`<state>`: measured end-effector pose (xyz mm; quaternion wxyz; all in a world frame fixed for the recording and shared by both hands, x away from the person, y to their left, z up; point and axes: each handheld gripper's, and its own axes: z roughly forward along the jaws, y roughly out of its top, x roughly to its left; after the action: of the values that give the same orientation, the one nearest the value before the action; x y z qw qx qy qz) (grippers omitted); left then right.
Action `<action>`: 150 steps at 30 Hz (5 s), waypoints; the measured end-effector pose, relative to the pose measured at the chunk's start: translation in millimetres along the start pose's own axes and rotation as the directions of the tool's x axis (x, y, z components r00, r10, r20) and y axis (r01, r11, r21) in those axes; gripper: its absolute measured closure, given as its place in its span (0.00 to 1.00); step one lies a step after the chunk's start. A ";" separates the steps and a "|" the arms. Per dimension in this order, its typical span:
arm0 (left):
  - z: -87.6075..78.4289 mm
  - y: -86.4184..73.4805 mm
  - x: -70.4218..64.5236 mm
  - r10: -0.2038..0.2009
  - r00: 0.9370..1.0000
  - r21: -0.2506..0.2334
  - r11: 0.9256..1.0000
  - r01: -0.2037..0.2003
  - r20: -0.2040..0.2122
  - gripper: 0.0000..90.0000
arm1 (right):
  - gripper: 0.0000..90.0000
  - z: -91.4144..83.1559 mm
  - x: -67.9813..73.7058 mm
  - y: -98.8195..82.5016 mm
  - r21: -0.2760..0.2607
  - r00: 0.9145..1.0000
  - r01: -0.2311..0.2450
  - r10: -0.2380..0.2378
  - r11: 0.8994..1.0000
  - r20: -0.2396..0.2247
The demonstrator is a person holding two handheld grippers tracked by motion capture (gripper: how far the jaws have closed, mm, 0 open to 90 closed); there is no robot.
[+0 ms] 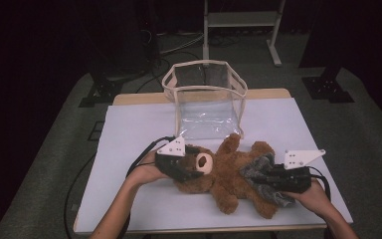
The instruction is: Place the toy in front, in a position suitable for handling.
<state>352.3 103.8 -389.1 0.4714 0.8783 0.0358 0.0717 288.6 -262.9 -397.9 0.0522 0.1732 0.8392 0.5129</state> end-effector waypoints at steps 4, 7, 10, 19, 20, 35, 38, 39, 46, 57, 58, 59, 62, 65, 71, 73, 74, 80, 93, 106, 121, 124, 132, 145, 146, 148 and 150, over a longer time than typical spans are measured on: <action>13.2 6.0 0.8 0.009 1.000 0.034 0.999 -0.010 0.024 0.17 | 0.88 0.8 -0.2 0.2 0.007 1.000 0.006 -0.006 1.000 -0.003; 18.0 7.2 -0.5 0.018 0.999 0.060 0.998 -0.019 0.026 0.25 | 0.88 0.8 0.0 -0.7 0.003 1.000 0.003 -0.003 1.000 -0.002; 12.7 9.7 -3.0 0.000 1.000 0.105 0.994 0.001 -0.016 0.39 | 0.88 1.2 -1.1 -0.7 -0.013 1.000 -0.006 0.006 1.000 0.005; -10.1 8.4 -6.6 0.000 0.998 0.141 0.990 0.010 -0.070 0.43 | 0.88 14.4 -2.2 12.6 -0.009 1.000 0.011 -0.011 1.000 -0.005; -15.1 7.7 -6.5 0.000 0.997 0.150 0.989 0.011 -0.076 0.42 | 0.88 22.8 -1.9 18.0 -0.007 1.000 0.015 -0.015 1.000 -0.014; -45.4 -31.5 -25.9 -0.067 0.982 0.043 0.996 0.076 -0.177 0.34 | 0.87 49.9 7.1 22.7 0.024 0.996 0.036 -0.034 0.999 -0.080; -46.2 -28.9 -28.4 -0.044 0.983 0.067 0.996 0.056 -0.179 0.33 | 0.87 36.5 10.3 4.0 0.054 0.998 0.016 -0.013 0.998 -0.058; -45.5 -28.7 -28.7 -0.040 0.983 0.067 0.996 0.053 -0.181 0.33 | 0.87 32.8 10.6 0.5 0.058 0.999 0.011 -0.008 0.998 -0.051; -44.6 -27.9 -21.3 -0.061 0.983 0.037 0.997 0.069 -0.172 0.29 | 0.87 28.0 20.8 23.9 0.016 0.998 0.058 -0.058 0.998 -0.017; -42.7 -29.5 -17.4 -0.102 0.979 0.037 0.993 0.110 -0.176 0.28 | 0.87 60.5 27.9 34.2 0.006 0.993 0.110 -0.110 0.994 0.032; -43.3 -30.4 -18.1 -0.103 0.979 0.033 0.993 0.110 -0.175 0.28 | 0.87 57.5 28.7 28.6 0.014 0.993 0.111 -0.111 0.994 0.040; -43.4 -30.8 -19.3 -0.099 0.979 0.032 0.994 0.107 -0.175 0.28 | 0.87 53.9 29.6 23.0 0.023 0.993 0.105 -0.106 0.994 0.046; -42.7 -29.8 -21.8 -0.094 0.978 0.036 0.994 0.103 -0.187 0.28 | 0.87 40.9 30.6 8.6 0.057 0.992 0.090 -0.094 0.994 0.079; -42.2 -29.1 -22.5 -0.098 0.976 0.039 0.994 0.107 -0.193 0.28 | 0.87 31.3 30.6 4.8 0.047 0.993 0.071 -0.076 0.996 0.096; -40.3 -31.8 -20.2 -0.122 0.973 0.012 0.992 0.127 -0.195 0.27 | 0.87 36.6 41.8 49.2 -0.094 0.991 0.117 -0.110 0.989 0.079; -40.6 -31.8 -20.6 -0.121 0.973 0.013 0.992 0.126 -0.195 0.27 | 0.87 43.8 43.5 53.1 -0.093 0.990 0.129 -0.122 0.987 0.073; -41.6 -32.6 -20.7 -0.121 0.974 0.008 0.992 0.125 -0.193 0.27 | 0.87 58.6 45.5 52.7 -0.064 0.990 0.138 -0.135 0.988 0.050; -41.9 -32.7 -22.3 -0.124 0.973 0.001 0.992 0.126 -0.194 0.28 | 0.87 58.1 44.1 16.9 0.029 0.992 0.124 -0.125 0.992 0.028; -40.6 -32.2 -21.6 -0.137 0.969 0.003 0.990 0.140 -0.204 0.28 | 0.87 41.4 42.2 45.3 -0.042 0.986 0.162 -0.160 0.986 0.055; -41.0 -31.7 -23.0 -0.138 0.970 -0.001 0.990 0.140 -0.201 0.28 | 0.87 23.1 41.0 -13.0 0.068 0.996 0.075 -0.077 0.995 0.033; -40.1 -32.3 -21.7 -0.167 0.964 -0.013 0.986 0.168 -0.207 0.29 | 0.87 57.0 49.5 18.1 0.073 0.985 0.173 -0.171 0.982 -0.038; -40.0 -32.3 -21.0 -0.172 0.964 -0.015 0.985 0.173 -0.203 0.29 | 0.87 48.9 47.9 5.0 0.089 0.988 0.155 -0.152 0.984 -0.037; -40.0 -31.9 -21.9 -0.163 0.966 0.001 0.986 0.166 -0.201 0.29 | 0.86 7.3 41.2 -24.0 0.046 0.998 0.056 -0.056 0.997 -0.007; -42.2 -33.3 -25.3 -0.136 0.974 0.008 0.990 0.139 -0.180 0.28 | 0.86 34.4 19.4 8.8 -0.002 0.998 0.062 -0.062 0.998 -0.005; -42.8 -33.0 -26.2 -0.122 0.977 0.012 0.992 0.126 -0.173 0.29 | 0.86 32.8 19.7 -3.2 0.005 0.999 0.031 -0.031 0.999 -0.015; -43.0 -32.6 -26.8 -0.121 0.978 0.013 0.992 0.125 -0.172 0.28 | 0.86 27.4 19.7 -12.4 0.012 1.000 0.006 -0.005 1.000 -0.014; -43.1 -30.7 -28.0 -0.125 0.977 0.020 0.991 0.130 -0.174 0.28 | 0.86 18.7 19.3 -21.5 0.019 1.000 -0.017 0.017 1.000 -0.012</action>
<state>318.0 152.6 -393.7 0.4561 0.8721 0.1339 0.1163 270.4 -249.4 -423.9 0.0409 0.1777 0.8427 0.5066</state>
